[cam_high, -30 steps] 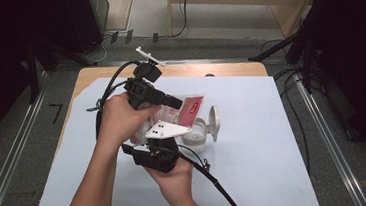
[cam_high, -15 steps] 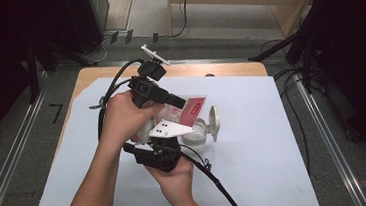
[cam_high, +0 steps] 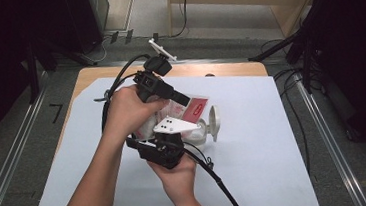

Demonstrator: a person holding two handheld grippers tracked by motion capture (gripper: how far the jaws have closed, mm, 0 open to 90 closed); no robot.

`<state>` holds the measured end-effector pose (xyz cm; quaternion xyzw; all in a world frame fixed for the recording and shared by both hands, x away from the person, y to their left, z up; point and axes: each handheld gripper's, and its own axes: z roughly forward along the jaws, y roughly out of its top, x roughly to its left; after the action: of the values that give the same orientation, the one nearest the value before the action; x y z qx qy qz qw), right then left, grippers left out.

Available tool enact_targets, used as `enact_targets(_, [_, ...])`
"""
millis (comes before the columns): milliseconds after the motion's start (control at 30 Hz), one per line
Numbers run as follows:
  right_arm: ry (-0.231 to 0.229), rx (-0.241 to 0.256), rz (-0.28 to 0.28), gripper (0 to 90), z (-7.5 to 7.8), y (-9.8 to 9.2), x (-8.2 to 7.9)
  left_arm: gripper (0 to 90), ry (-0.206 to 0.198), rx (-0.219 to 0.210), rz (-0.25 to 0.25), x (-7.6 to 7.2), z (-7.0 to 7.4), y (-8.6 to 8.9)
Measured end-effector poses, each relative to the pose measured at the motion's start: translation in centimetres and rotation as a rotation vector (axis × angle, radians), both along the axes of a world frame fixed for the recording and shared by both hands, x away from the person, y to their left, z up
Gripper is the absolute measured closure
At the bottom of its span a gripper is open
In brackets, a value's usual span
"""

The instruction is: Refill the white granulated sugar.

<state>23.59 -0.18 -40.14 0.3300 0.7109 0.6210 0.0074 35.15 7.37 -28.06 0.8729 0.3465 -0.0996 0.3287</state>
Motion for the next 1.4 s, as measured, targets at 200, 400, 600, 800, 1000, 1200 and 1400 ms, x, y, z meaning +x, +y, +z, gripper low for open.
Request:
enact_targets(200, [0.006,0.002,-0.012,70.9,0.03,-0.06,0.07,80.5,0.004,-0.003,0.0,0.14,-0.06,-0.3])
enact_targets(400, [0.007,0.007,-0.015,66.7,-0.07,-0.05,0.1,80.9,0.002,0.0,0.003,0.16,-0.11,-0.44])
enact_targets(600, [0.014,0.023,-0.013,63.8,-0.01,-0.08,0.02,81.3,-0.015,0.014,0.007,-0.15,0.0,-0.57])
enact_targets(800, [0.019,0.035,0.001,58.4,0.04,-0.06,-0.06,82.2,-0.034,0.025,0.019,-0.42,0.08,-0.59])
enact_targets(1000, [0.026,0.029,-0.013,63.5,0.02,-0.12,0.01,82.5,-0.04,0.036,0.021,-0.58,0.18,-0.72])
enact_targets(1200, [0.003,0.009,-0.017,63.8,-0.08,-0.09,-0.05,82.9,-0.032,0.029,0.02,-0.5,0.1,-0.61])
enact_targets(1400, [-0.003,0.014,-0.021,63.9,-0.15,-0.11,-0.04,82.8,-0.03,0.031,0.022,-0.46,0.11,-0.67])
